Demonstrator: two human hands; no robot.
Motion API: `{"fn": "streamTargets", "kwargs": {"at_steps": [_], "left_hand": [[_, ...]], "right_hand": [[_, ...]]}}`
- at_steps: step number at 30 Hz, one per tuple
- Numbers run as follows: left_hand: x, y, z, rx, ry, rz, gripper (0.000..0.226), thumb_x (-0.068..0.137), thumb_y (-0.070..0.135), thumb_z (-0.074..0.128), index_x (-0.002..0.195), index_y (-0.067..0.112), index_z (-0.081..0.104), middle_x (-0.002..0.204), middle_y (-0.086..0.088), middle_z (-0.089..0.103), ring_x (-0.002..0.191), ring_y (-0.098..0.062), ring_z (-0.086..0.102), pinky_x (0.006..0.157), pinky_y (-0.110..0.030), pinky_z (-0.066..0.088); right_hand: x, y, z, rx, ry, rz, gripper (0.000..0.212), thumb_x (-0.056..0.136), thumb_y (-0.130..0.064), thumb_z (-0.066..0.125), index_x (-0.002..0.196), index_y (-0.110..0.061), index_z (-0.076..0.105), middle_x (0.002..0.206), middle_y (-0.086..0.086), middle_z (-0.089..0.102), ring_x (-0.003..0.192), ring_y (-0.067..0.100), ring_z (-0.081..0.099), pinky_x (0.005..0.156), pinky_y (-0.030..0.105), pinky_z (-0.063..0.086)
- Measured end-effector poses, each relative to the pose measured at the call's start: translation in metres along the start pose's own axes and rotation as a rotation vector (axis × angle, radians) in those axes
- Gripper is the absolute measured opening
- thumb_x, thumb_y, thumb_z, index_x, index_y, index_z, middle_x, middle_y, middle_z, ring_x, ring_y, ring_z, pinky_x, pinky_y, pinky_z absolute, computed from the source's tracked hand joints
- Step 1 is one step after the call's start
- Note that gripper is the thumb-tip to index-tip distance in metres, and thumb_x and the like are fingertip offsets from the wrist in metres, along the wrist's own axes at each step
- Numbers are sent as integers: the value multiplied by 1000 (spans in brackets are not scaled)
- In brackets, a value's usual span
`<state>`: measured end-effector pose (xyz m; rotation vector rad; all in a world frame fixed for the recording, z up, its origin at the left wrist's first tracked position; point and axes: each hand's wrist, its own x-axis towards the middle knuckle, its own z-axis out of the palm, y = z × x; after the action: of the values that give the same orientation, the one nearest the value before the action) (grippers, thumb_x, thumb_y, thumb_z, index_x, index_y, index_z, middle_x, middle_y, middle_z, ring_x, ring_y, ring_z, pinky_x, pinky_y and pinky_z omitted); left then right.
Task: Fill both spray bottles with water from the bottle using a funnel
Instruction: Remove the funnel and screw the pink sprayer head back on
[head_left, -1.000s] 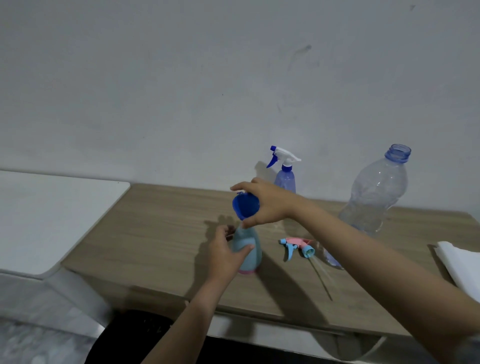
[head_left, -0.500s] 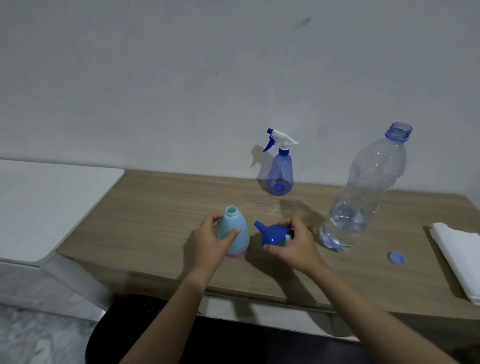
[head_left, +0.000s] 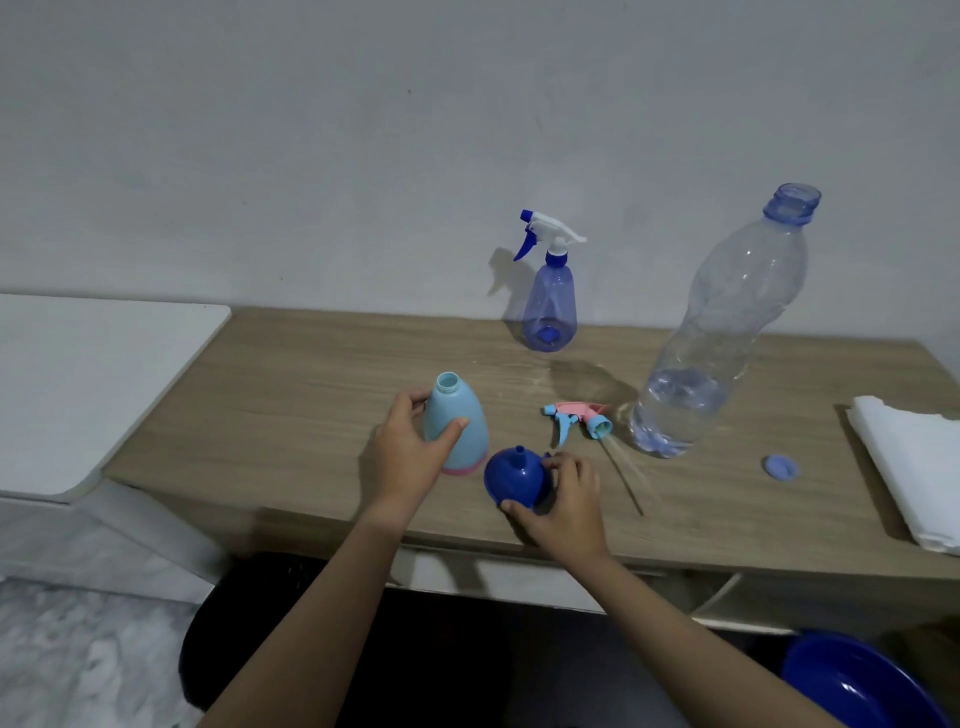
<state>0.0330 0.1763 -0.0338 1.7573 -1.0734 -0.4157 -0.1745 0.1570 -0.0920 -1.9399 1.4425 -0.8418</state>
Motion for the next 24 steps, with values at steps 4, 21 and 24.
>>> {"fn": "streamTargets", "kwargs": {"at_steps": [4,21,24], "left_hand": [[0,-2,1,-13,11,-6,48,61,57,76,101,51,49,108,23,62,104,-2,59,86,-42,53],[-1,-6,3,-6,14,-8,50,62,58,74,104,49,50,110,26,61,107,-1,57,89,-43,51],[-2,-4,2,-7,15,-2,48,62,56,75,103,48,51,109,24,61,106,-1,57,88,-42,51]], "right_hand": [[3,-6,-19,56,152,-97,53,66,-52,72,100,-14,58,102,0,52,97,12,45,81,14,35],[93,-4,-45,-275,24,268,15,87,-11,53,101,-7,49,91,13,63,91,36,61,65,35,42],[93,-11,-53,-47,30,321,37,86,-9,60,121,-6,49,101,9,63,98,28,62,73,32,44]]}}
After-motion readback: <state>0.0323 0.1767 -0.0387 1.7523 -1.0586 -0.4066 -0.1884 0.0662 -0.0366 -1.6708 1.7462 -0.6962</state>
